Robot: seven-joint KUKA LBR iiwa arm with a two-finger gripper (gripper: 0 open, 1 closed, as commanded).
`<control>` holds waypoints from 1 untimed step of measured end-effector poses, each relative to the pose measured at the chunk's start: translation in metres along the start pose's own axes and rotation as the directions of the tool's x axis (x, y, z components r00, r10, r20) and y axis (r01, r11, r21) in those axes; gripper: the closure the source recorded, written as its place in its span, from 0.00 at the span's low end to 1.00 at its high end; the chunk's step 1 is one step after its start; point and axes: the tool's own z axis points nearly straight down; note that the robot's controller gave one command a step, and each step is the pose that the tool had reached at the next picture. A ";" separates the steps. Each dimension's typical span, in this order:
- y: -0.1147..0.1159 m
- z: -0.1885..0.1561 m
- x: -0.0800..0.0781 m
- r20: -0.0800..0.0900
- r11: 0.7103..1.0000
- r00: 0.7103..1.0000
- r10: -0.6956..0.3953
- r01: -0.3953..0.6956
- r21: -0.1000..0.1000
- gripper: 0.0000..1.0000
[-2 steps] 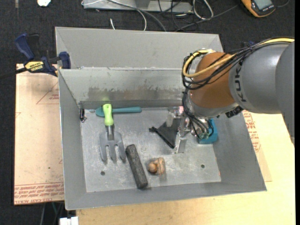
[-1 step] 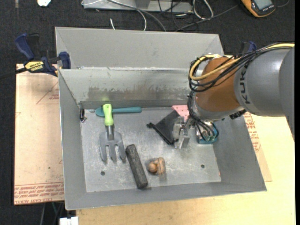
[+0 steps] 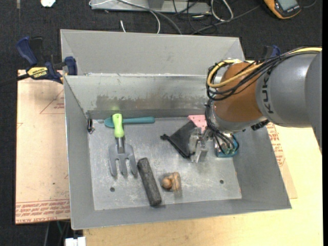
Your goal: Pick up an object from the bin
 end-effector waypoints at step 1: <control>0.016 -0.051 0.014 -0.004 0.997 0.997 -0.082 0.082 -0.001 1.00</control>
Offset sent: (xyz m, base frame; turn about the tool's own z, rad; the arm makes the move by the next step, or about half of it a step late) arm -0.0287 0.0427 0.1807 -0.3243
